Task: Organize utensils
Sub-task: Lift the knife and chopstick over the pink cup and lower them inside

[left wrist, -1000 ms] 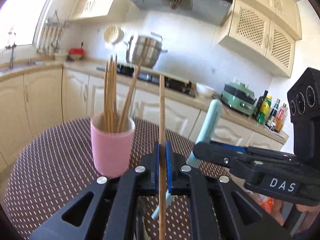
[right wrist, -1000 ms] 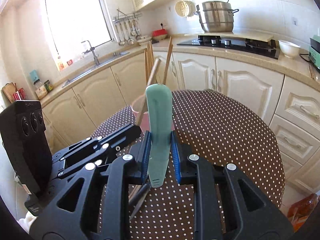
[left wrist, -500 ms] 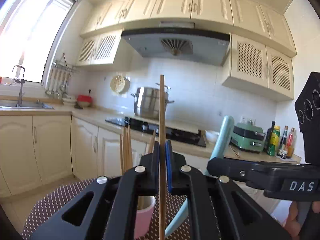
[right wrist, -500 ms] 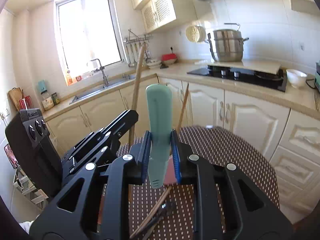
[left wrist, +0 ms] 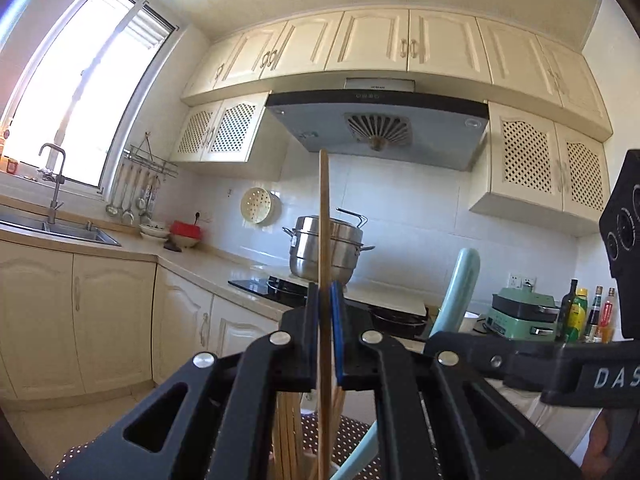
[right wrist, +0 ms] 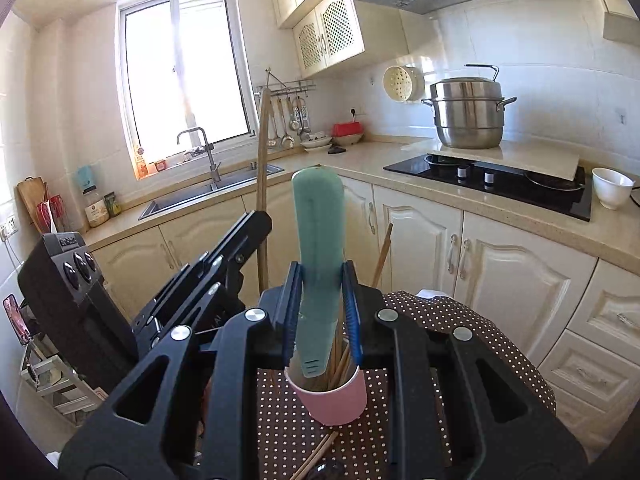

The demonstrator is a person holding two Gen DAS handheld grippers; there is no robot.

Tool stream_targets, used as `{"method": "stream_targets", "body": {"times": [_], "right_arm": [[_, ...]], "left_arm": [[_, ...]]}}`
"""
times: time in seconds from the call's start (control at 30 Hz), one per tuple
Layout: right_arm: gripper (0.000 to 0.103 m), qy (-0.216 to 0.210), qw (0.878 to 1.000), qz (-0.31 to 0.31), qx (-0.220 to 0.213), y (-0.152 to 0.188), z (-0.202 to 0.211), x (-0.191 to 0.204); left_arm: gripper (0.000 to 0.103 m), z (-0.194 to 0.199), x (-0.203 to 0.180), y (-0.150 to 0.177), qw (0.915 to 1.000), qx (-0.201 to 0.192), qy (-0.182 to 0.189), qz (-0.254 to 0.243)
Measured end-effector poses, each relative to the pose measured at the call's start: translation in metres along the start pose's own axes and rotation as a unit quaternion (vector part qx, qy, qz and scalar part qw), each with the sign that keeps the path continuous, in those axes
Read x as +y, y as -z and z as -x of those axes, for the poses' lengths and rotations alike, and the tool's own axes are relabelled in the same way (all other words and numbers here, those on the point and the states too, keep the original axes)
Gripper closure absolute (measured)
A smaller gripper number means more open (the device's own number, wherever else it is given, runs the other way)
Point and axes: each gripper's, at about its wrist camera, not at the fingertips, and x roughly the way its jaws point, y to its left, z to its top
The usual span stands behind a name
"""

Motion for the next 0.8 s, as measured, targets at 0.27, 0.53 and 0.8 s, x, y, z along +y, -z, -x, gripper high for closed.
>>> {"method": "stream_targets", "body": {"times": [0.27,0.53,0.8], "right_arm": [[0.083,0.001,1.000,-0.006,0.027,0.013,-0.028,-0.011],[0.083,0.001,0.999,-0.013,0.042,0.021,-0.040,-0.019],[0.082,0.003,0.998,-0.019,0.051,0.026,-0.044,-0.020]], "left_arm": [[0.097,-0.022,0.009,0.015,0.9998,-0.014,-0.013,0.000],[0.097,-0.033,0.010,0.039,0.9998,0.008,-0.020,-0.003],[0.096,-0.032,0.011,0.052,0.9989,0.042,-0.019,-0.008]]}}
